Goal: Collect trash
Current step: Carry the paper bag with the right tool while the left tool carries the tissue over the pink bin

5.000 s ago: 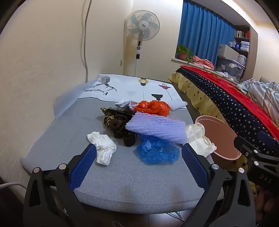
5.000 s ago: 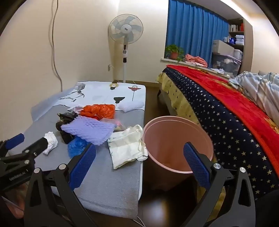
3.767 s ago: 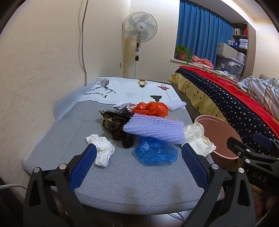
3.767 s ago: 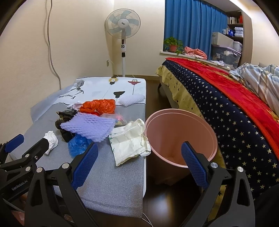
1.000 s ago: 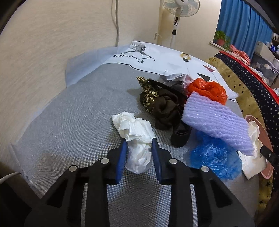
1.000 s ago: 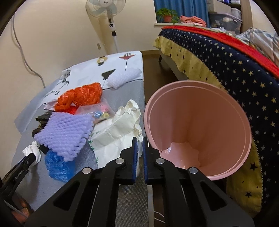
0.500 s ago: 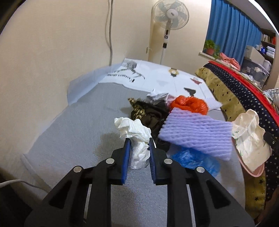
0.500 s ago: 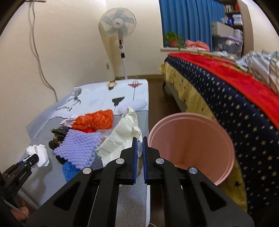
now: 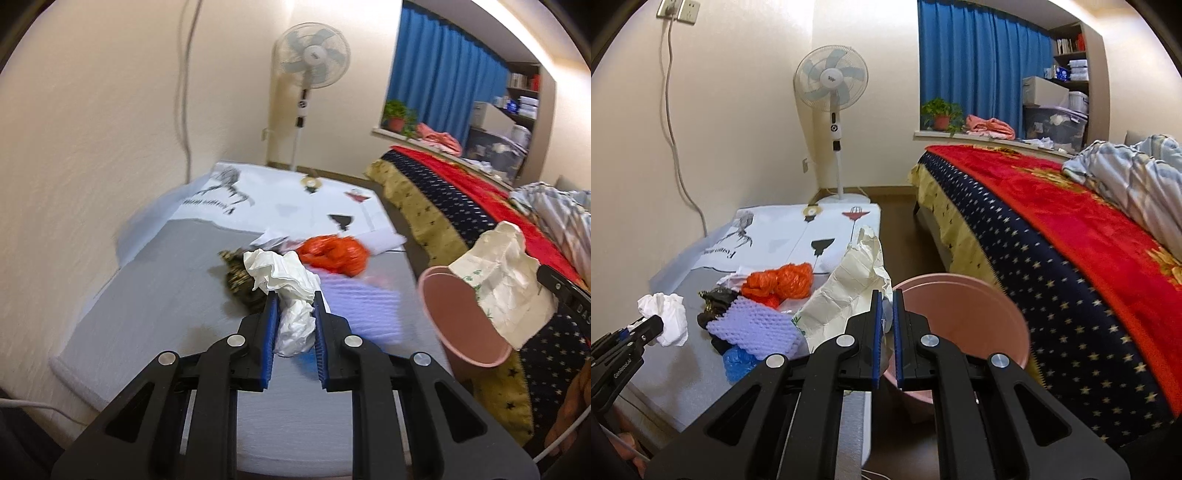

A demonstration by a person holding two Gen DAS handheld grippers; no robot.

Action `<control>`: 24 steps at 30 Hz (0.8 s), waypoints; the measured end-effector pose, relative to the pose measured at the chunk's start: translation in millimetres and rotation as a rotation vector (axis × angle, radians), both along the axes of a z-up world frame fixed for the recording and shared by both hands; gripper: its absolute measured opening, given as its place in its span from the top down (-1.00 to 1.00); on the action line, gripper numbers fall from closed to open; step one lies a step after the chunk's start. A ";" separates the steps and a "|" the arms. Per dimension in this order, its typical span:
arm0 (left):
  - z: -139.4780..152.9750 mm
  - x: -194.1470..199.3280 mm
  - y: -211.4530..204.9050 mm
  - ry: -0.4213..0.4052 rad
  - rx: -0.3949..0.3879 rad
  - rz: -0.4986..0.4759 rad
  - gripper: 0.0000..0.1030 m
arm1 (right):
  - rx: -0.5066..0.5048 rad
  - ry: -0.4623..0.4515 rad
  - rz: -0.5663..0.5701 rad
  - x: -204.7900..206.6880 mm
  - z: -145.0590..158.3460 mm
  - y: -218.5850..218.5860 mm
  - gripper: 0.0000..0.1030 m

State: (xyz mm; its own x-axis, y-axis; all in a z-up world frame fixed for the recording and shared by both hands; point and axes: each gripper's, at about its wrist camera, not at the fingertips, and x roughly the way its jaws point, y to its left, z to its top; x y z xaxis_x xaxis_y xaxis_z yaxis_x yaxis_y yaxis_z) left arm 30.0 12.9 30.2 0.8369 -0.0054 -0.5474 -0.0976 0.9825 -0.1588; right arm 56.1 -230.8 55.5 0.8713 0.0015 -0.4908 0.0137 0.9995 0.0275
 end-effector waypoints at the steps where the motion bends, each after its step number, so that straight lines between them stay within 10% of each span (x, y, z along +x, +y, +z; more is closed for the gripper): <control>1: 5.0 1.5 -3.4 -0.004 -0.002 -0.016 0.65 | 0.000 -0.003 -0.008 -1.7 4.1 -2.7 0.88; 24: 41.0 66.0 -120.1 -0.080 0.037 -0.361 0.65 | -0.013 -0.068 -0.124 24.0 49.9 -98.0 0.88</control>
